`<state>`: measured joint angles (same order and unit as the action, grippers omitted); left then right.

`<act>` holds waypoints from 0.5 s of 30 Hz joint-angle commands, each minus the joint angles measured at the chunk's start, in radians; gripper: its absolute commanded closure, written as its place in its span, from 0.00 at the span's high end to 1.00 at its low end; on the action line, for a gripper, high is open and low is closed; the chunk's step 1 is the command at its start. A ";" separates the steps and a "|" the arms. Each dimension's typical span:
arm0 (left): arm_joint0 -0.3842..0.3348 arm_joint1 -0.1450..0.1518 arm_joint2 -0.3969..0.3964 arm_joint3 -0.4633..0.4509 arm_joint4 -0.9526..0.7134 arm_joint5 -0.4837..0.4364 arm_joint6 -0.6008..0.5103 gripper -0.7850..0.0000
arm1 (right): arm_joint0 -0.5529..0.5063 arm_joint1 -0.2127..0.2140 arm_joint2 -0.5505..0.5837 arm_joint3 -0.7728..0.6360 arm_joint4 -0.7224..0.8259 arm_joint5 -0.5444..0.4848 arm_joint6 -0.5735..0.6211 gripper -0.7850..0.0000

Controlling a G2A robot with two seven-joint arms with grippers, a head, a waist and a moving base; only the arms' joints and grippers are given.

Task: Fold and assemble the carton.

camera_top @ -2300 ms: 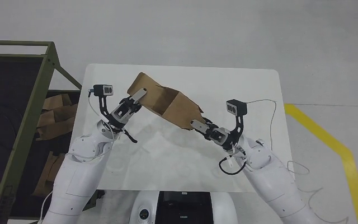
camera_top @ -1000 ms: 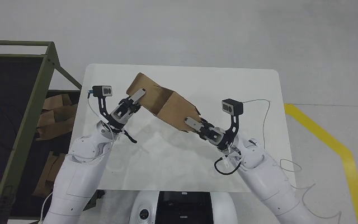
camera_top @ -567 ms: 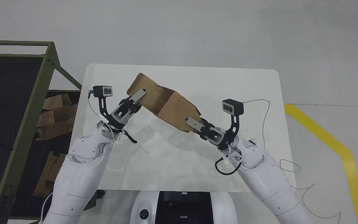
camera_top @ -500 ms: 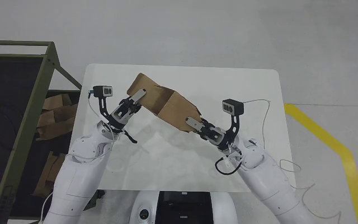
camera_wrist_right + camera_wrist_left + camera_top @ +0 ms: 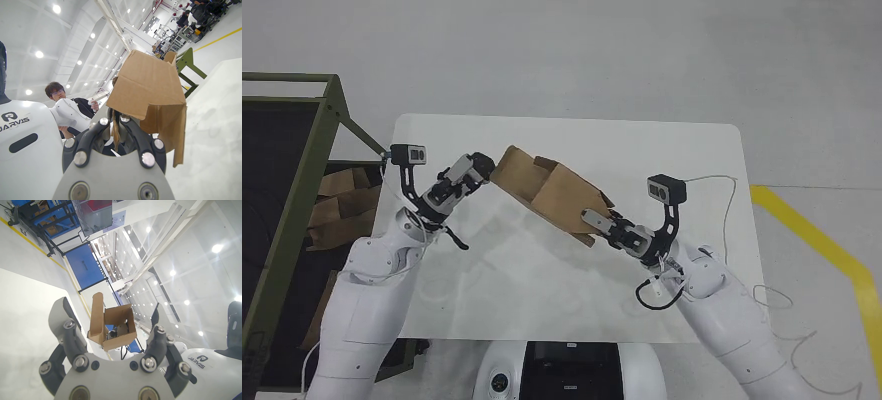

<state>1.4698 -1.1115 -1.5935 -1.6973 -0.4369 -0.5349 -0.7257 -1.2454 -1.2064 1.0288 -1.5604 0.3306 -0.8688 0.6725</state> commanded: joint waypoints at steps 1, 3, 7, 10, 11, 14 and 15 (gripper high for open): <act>0.000 0.004 -0.018 0.000 -0.023 -0.002 -0.037 1.00 | -0.001 0.006 0.014 -0.008 -0.006 0.006 0.028 0.00; -0.001 0.008 -0.033 0.000 -0.063 -0.001 -0.088 1.00 | -0.001 0.012 0.030 -0.016 -0.008 0.011 0.055 0.00; -0.003 0.016 -0.062 -0.001 -0.129 0.004 -0.198 1.00 | 0.005 0.023 0.059 -0.026 -0.016 0.022 0.116 0.00; 0.000 0.023 -0.081 -0.007 -0.170 0.000 -0.283 1.00 | 0.019 0.032 0.076 -0.030 -0.031 0.038 0.170 0.00; 0.001 0.025 -0.089 -0.009 -0.179 -0.003 -0.307 1.00 | 0.025 0.034 0.079 -0.032 -0.034 0.041 0.187 0.00; 0.012 0.030 -0.105 -0.020 -0.211 -0.004 -0.375 1.00 | 0.050 0.041 0.082 -0.031 -0.034 0.048 0.256 0.00; 0.016 0.032 -0.110 -0.025 -0.223 -0.001 -0.397 1.00 | 0.061 0.044 0.079 -0.030 -0.031 0.049 0.287 0.00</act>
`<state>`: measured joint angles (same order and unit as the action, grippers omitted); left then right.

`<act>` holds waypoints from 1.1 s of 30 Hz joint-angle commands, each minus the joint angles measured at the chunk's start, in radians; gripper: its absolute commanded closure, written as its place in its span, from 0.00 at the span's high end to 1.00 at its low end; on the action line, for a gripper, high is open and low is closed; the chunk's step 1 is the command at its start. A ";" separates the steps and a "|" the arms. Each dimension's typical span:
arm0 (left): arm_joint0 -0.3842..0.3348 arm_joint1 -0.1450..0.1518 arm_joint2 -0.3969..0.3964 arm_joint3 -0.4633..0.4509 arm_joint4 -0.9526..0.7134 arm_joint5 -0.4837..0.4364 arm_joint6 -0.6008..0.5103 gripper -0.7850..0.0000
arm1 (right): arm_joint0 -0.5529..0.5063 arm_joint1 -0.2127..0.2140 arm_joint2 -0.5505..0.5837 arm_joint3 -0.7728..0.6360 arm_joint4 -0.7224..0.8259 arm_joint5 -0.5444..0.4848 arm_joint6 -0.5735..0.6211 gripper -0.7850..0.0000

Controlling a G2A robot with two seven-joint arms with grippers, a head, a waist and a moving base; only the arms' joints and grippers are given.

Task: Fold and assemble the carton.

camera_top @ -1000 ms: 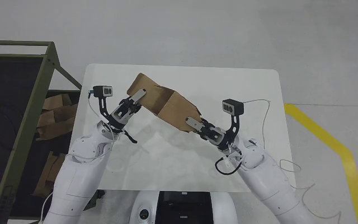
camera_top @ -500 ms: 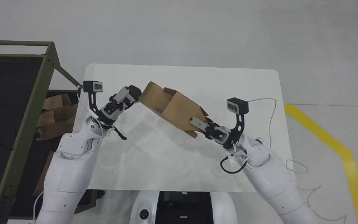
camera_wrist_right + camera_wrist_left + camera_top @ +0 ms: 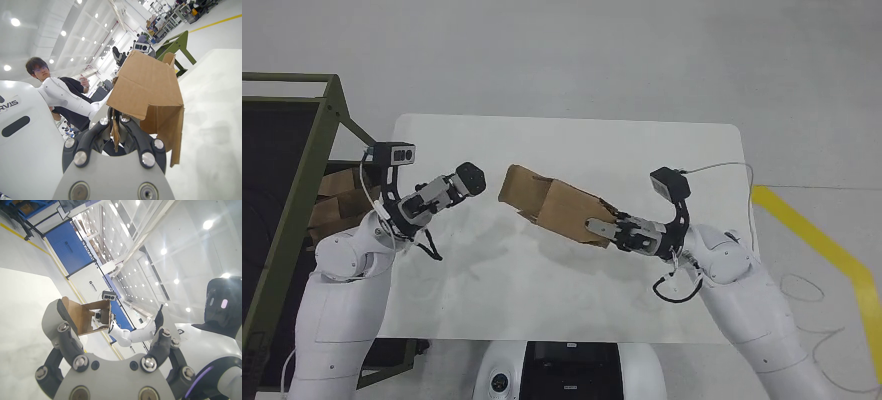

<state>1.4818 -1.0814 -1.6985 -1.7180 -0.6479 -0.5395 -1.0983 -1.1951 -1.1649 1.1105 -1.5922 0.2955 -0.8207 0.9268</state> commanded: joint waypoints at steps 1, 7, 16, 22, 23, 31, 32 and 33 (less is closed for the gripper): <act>0.007 0.004 -0.012 -0.006 -0.020 0.007 -0.040 1.00 | 0.021 0.004 -0.003 0.007 0.015 0.003 0.056 0.00; 0.026 0.012 -0.037 -0.031 -0.002 0.021 -0.100 1.00 | 0.094 0.017 -0.036 0.018 0.042 0.050 0.122 0.00; 0.048 0.015 -0.027 -0.065 0.033 0.034 -0.106 1.00 | 0.167 0.037 -0.093 0.041 0.075 0.076 0.149 0.00; 0.048 0.015 -0.027 -0.065 0.033 0.034 -0.106 1.00 | 0.167 0.037 -0.093 0.041 0.075 0.076 0.149 0.00; 0.048 0.015 -0.027 -0.065 0.033 0.034 -0.106 1.00 | 0.167 0.037 -0.093 0.041 0.075 0.076 0.149 0.00; 0.058 0.013 0.013 -0.080 0.033 0.028 -0.096 1.00 | 0.160 0.037 -0.095 0.024 0.060 0.089 0.134 0.00; 0.057 0.013 0.020 -0.081 0.031 0.022 -0.104 1.00 | 0.155 0.037 -0.095 0.013 0.051 0.095 0.127 0.00; 0.055 0.013 0.026 -0.078 0.035 0.018 -0.110 1.00 | 0.150 0.038 -0.094 0.005 0.045 0.099 0.124 0.00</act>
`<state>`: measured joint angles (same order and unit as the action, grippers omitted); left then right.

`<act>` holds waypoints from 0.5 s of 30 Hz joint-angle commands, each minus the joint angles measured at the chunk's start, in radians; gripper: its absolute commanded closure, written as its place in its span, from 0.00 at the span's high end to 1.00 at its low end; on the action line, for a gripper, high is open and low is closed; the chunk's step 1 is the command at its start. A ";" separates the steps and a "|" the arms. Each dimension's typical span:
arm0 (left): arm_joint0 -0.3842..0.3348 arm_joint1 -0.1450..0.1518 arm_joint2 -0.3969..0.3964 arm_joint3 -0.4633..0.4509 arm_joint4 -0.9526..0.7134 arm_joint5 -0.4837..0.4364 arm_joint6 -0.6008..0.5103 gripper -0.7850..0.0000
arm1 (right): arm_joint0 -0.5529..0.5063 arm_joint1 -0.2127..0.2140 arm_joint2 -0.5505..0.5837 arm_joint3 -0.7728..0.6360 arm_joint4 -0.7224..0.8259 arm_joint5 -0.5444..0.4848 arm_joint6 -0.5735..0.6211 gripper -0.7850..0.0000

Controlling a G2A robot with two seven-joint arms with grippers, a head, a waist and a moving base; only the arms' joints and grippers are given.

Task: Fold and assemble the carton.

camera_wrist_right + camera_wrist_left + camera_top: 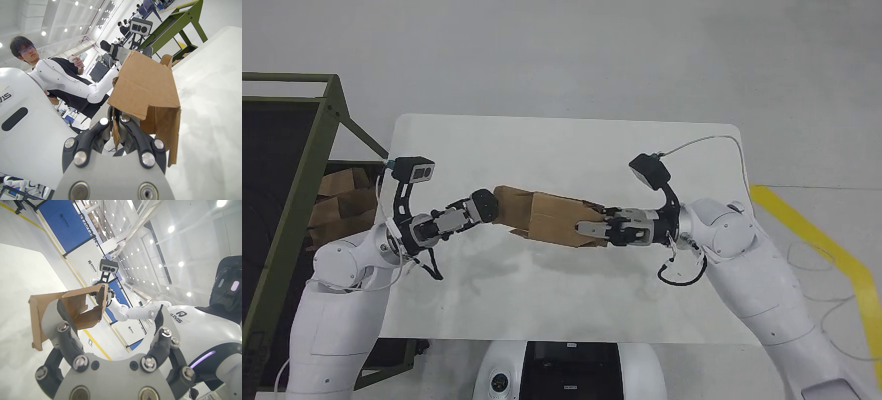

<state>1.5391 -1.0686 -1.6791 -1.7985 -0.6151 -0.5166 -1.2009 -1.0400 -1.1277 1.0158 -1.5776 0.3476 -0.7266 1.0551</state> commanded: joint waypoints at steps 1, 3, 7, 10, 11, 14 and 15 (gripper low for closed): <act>-0.006 0.000 0.013 0.006 0.007 -0.009 -0.009 1.00 | -0.008 0.002 0.000 -0.016 -0.012 0.007 -0.004 0.00; -0.016 0.001 0.030 0.013 0.001 -0.007 -0.023 1.00 | -0.011 0.003 -0.001 -0.021 -0.012 0.011 -0.001 0.00; -0.040 0.003 0.053 0.033 0.001 -0.006 -0.063 1.00 | -0.005 0.003 -0.010 -0.023 -0.007 0.014 0.014 0.00; -0.053 0.005 0.070 0.044 -0.008 -0.004 -0.091 1.00 | 0.003 0.003 -0.020 -0.022 -0.001 0.019 0.027 0.00; -0.056 0.005 0.076 0.046 -0.012 -0.002 -0.100 1.00 | 0.005 0.002 -0.023 -0.020 0.000 0.021 0.029 0.00; -0.064 0.007 0.089 0.046 -0.018 0.008 -0.111 1.00 | 0.012 0.001 -0.033 -0.016 0.002 0.026 0.031 0.00; -0.067 0.009 0.094 0.043 -0.018 0.015 -0.117 1.00 | 0.015 0.000 -0.036 -0.015 0.002 0.026 0.031 0.00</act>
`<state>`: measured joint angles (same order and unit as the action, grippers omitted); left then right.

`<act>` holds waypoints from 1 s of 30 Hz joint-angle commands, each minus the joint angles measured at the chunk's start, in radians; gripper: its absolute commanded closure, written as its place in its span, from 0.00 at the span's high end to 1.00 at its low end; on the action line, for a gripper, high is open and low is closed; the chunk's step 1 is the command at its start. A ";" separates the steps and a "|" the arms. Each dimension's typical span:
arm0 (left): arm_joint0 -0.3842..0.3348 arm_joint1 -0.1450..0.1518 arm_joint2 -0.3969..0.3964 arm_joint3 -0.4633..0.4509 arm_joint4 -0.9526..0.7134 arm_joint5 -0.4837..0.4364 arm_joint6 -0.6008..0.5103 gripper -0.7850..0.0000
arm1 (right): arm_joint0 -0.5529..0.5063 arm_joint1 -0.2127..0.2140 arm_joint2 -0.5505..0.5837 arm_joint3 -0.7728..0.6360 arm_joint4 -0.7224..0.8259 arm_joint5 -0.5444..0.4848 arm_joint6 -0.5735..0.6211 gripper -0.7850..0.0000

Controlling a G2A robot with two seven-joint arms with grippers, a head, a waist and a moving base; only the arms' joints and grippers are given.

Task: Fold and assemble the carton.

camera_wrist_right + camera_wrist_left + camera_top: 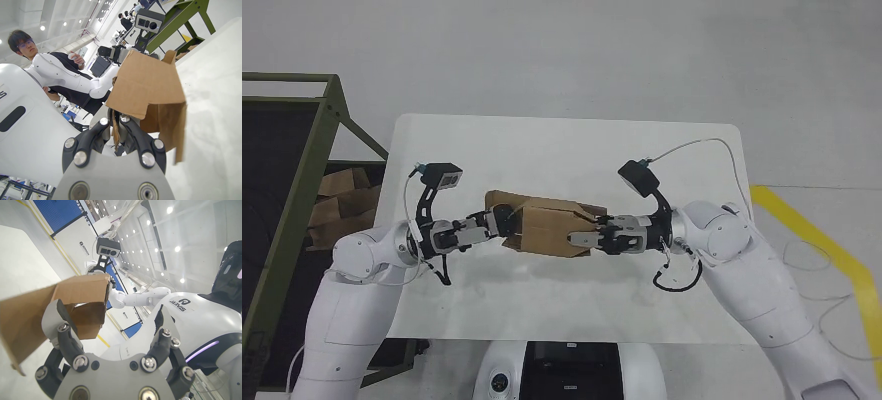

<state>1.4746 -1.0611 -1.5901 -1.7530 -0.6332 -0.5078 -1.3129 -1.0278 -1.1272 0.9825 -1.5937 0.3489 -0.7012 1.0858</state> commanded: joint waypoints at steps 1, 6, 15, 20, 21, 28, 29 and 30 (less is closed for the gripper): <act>-0.005 0.002 0.009 -0.003 -0.001 0.011 -0.010 1.00 | 0.005 -0.001 -0.006 0.003 0.001 0.000 0.000 0.00; -0.010 0.008 0.023 -0.011 -0.003 0.023 -0.022 1.00 | 0.011 -0.002 -0.013 0.007 0.001 0.004 -0.002 0.00; 0.000 0.018 0.008 -0.002 -0.009 -0.009 0.009 1.00 | 0.011 -0.002 -0.017 0.006 -0.008 0.006 -0.020 0.00; 0.018 0.020 -0.024 0.014 -0.068 -0.052 0.052 1.00 | 0.007 -0.001 -0.016 0.001 -0.008 0.006 -0.021 0.00; 0.021 0.020 -0.027 0.013 -0.080 -0.052 0.053 1.00 | 0.006 0.000 -0.016 -0.001 -0.007 0.006 -0.019 0.00; 0.039 0.025 -0.040 -0.003 -0.079 -0.051 0.051 1.00 | -0.005 0.004 -0.008 -0.010 -0.011 -0.001 -0.023 0.00; 0.043 0.025 -0.041 -0.003 -0.082 -0.052 0.053 1.00 | -0.008 0.004 -0.006 -0.011 -0.011 -0.003 -0.025 0.00; 0.047 0.026 -0.043 -0.003 -0.085 -0.054 0.055 1.00 | -0.011 0.005 -0.004 -0.012 -0.012 -0.004 -0.026 0.00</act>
<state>1.5174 -1.0360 -1.6315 -1.7560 -0.7148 -0.5596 -1.2606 -1.0362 -1.1229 0.9762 -1.6047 0.3374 -0.7040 1.0613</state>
